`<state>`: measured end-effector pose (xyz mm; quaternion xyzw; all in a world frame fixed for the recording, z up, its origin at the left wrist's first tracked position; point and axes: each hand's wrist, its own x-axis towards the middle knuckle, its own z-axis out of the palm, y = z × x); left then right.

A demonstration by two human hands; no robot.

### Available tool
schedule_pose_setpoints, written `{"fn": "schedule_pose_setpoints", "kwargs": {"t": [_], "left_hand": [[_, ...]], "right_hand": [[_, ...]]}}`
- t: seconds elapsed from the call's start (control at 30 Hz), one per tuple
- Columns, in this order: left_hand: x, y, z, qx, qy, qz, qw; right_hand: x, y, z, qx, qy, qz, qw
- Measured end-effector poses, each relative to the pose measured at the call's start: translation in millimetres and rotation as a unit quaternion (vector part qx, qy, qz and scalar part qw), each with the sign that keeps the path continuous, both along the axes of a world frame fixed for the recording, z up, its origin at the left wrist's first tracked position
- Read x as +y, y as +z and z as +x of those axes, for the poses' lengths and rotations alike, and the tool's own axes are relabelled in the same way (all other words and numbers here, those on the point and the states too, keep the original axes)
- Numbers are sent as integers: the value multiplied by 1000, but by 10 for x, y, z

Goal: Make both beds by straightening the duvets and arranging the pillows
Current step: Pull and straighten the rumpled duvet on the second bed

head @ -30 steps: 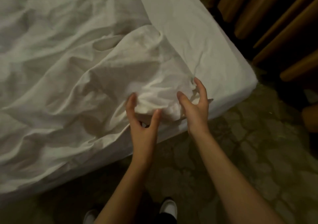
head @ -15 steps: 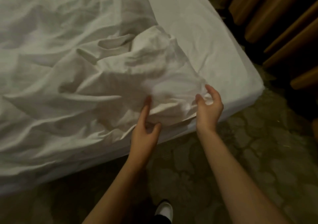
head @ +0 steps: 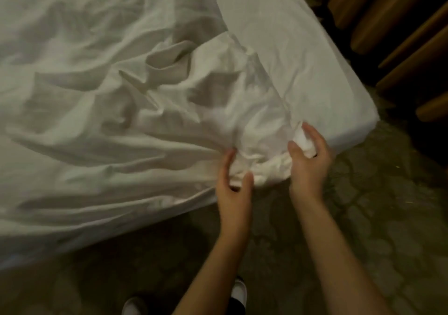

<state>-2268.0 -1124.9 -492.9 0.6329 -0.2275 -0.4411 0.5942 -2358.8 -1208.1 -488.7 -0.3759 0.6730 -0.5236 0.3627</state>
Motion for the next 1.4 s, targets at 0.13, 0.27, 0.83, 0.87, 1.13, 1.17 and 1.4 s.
{"fn": "schedule_pose_setpoints", "kwargs": {"t": [0.13, 0.27, 0.83, 0.87, 1.13, 1.17, 1.4], "left_hand": [[-6, -172, -61, -18, -37, 26, 999], [25, -87, 62, -19, -157, 74, 985], [-1506, 927, 957, -439, -237, -109, 860], [-1688, 912, 1064, -485, -252, -131, 827], [-2983, 604, 1635, -646, -490, -149, 566], [-3069, 534, 1678, -661, -491, -166, 543], [-3373, 412, 1771, -643, -516, -187, 534]], "right_hand": [[3, -155, -113, 59, 72, 54, 994], [-53, -131, -120, 73, 74, 57, 993], [-674, 393, 381, 105, 210, 106, 966], [-714, 373, 424, 132, 216, 112, 961], [-820, 252, 490, 285, 142, 190, 929], [-848, 240, 479, 288, 148, 207, 923], [-866, 350, 181, 342, 186, 237, 890]]}}
